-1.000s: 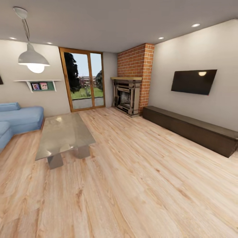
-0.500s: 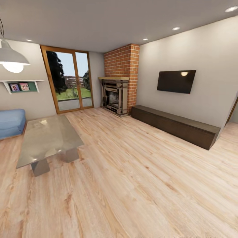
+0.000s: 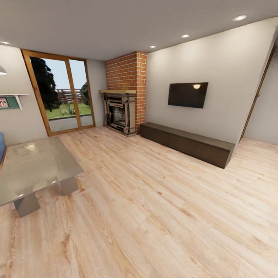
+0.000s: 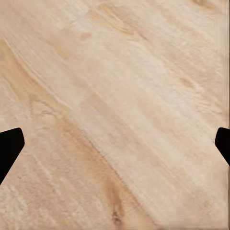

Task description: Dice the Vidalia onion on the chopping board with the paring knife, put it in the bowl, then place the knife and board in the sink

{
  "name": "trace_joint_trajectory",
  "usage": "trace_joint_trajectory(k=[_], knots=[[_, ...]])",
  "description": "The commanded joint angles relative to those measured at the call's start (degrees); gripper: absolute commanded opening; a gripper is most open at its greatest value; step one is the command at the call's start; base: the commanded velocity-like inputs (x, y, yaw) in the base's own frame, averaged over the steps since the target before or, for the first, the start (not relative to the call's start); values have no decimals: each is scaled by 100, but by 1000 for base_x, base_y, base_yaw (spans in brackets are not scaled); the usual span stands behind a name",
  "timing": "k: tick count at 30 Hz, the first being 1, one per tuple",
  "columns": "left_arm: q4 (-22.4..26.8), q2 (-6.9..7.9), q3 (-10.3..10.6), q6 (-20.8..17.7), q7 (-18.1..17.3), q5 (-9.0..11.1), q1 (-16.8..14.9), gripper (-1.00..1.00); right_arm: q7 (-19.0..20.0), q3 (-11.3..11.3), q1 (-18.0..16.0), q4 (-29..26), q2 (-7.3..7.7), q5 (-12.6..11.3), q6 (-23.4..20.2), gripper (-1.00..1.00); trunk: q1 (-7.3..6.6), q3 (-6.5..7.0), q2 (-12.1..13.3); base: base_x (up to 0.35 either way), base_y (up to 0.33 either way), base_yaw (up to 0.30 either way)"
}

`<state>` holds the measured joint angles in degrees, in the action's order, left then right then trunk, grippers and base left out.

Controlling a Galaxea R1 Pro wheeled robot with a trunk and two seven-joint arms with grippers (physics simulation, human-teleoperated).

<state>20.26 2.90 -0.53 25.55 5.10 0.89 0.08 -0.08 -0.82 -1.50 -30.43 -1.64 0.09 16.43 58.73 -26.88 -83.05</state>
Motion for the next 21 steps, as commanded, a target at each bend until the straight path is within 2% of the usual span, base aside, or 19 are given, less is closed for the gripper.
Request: trace_joint_trajectory(k=[1, 21], knots=[[4, 0, 0, 11, 8, 8, 1, 100, -1, -6, -5, 4, 1, 0, 18, 100, 0, -5, -3, 0, 0, -244], [4, 0, 0, 11, 8, 8, 1, 100, -1, -6, -2, 2, 1, 0, 18, 100, 0, -5, -3, 0, 0, -244]])
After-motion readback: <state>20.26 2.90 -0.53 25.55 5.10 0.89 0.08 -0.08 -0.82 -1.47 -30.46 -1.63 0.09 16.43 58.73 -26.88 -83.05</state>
